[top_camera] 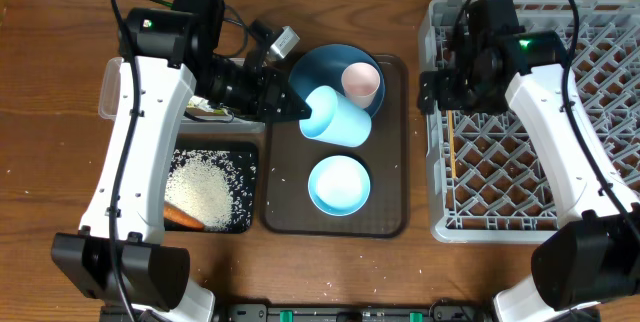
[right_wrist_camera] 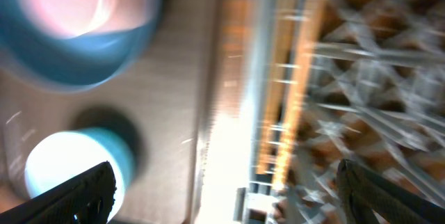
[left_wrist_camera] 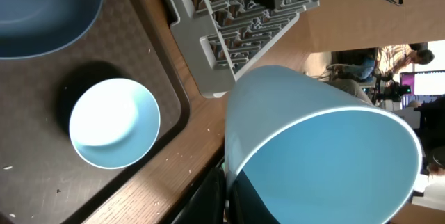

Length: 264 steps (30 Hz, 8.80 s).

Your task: Sort waste into correct bins and load items into the dishwasher rack

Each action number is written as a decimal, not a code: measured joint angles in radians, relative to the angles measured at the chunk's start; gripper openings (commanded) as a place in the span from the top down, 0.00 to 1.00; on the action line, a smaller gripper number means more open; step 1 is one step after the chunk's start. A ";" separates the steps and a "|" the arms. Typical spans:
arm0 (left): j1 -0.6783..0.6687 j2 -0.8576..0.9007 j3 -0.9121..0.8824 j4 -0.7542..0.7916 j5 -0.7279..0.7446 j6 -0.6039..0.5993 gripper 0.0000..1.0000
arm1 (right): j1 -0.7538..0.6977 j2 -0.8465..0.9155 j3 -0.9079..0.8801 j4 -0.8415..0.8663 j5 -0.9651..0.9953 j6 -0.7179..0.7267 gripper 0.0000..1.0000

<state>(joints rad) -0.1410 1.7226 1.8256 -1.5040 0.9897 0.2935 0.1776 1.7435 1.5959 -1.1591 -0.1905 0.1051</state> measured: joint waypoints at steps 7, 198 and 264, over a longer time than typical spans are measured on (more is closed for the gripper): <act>0.000 0.000 0.000 -0.021 0.000 0.000 0.94 | 0.011 0.000 0.000 -0.111 -0.339 -0.348 0.01; -0.172 -0.301 -0.579 0.890 0.109 -0.483 0.94 | 0.019 0.000 -0.108 -0.298 -1.316 -1.019 0.31; -0.102 -0.301 -0.579 0.591 -0.430 -0.500 0.06 | -0.159 -0.032 -0.025 -0.082 0.077 -0.001 0.75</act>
<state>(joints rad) -0.2428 1.4216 1.2461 -0.9131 0.5602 -0.2062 0.0189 1.7115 1.5707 -1.2407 -0.1135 0.1040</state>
